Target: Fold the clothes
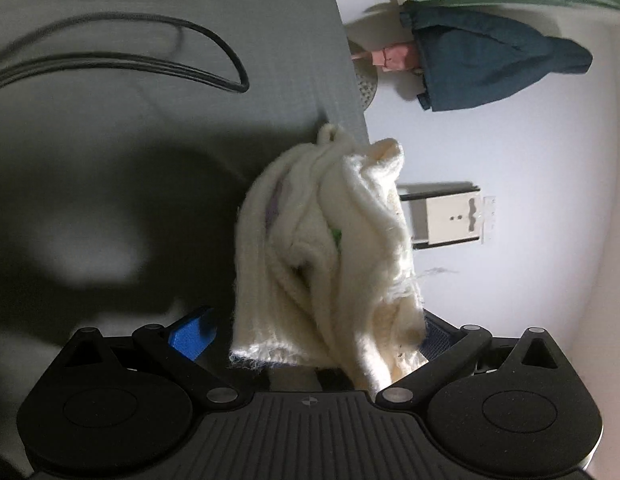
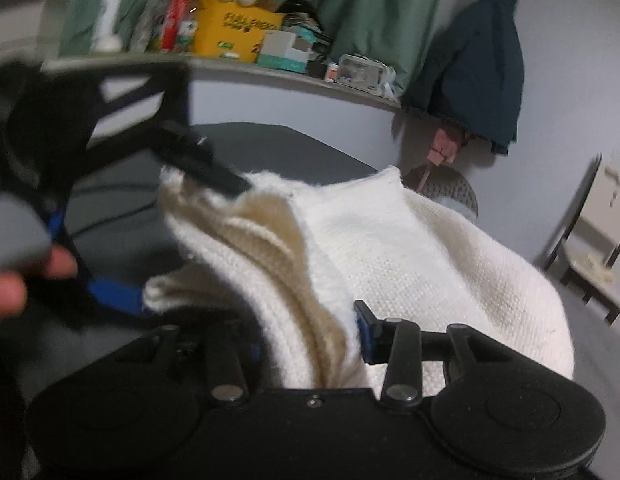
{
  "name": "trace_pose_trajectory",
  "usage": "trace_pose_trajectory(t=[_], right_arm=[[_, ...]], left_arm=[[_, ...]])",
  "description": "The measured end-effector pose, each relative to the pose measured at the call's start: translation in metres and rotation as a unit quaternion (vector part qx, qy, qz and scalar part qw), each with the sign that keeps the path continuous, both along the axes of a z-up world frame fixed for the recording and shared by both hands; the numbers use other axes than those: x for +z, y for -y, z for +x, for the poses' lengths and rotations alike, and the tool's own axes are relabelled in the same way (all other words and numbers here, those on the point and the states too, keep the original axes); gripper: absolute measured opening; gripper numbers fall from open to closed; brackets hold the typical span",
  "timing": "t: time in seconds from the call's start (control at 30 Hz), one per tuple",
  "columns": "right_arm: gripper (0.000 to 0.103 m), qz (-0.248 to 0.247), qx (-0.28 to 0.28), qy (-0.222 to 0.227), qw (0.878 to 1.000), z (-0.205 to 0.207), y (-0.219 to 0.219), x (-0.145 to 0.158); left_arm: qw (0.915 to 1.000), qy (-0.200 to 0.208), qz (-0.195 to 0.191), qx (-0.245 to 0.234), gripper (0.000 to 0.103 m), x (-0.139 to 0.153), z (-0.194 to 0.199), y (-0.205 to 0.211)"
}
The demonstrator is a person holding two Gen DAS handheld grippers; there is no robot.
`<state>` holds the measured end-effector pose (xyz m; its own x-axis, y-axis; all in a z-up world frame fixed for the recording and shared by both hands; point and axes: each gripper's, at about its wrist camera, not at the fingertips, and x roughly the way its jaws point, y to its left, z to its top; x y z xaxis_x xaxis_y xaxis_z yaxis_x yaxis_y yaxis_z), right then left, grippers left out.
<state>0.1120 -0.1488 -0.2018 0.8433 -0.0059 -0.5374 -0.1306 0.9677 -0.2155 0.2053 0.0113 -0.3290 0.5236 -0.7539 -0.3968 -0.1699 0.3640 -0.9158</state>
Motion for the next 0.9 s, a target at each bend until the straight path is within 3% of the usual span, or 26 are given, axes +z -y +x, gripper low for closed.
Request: trace_pose_trajectory(t=[0.1, 0.2, 0.23, 0.4, 0.47, 0.63, 0.73, 0.8, 0.83, 0.9], right_arm=[[0.040, 0.004, 0.012, -0.007, 1.000, 0.004, 0.000, 0.001], [0.040, -0.010, 0.027, -0.009, 1.000, 0.006, -0.003, -0.005], [0.040, -0.011, 0.028, -0.011, 0.999, 0.005, -0.005, -0.006], [0.043, -0.018, 0.054, -0.018, 0.998, -0.002, -0.009, -0.007], [0.051, -0.010, 0.066, -0.024, 0.997, -0.008, -0.005, -0.005], [0.084, 0.013, 0.087, -0.005, 0.996, -0.037, 0.025, 0.013], [0.085, 0.080, 0.051, 0.000, 0.996, -0.046, 0.070, 0.032], [0.092, 0.146, -0.003, -0.004, 0.989, -0.043, 0.113, 0.042], [0.099, 0.181, -0.035, -0.005, 0.983, -0.039, 0.138, 0.044], [0.102, 0.255, -0.097, -0.019, 0.962, -0.026, 0.191, 0.042]], left_arm=[[0.9997, 0.007, -0.021, -0.001, 0.103, -0.001, 0.008, 0.016], [0.9961, -0.011, -0.087, -0.011, 0.103, -0.009, 0.014, 0.035], [0.9960, -0.010, -0.088, -0.012, 0.103, -0.009, 0.016, 0.040], [0.9997, -0.019, -0.010, -0.006, 0.103, -0.007, 0.033, 0.053], [0.9995, -0.012, 0.027, 0.003, 0.103, -0.007, 0.039, 0.055], [0.9931, 0.040, 0.108, -0.021, 0.103, 0.006, 0.047, 0.071], [0.9881, 0.059, 0.140, -0.029, 0.098, 0.011, 0.051, 0.082], [0.9831, 0.067, 0.168, -0.028, 0.078, 0.015, 0.052, 0.087], [0.9805, 0.069, 0.182, -0.030, 0.074, 0.016, 0.053, 0.090], [0.9784, 0.072, 0.190, -0.035, 0.068, 0.018, 0.056, 0.093]])
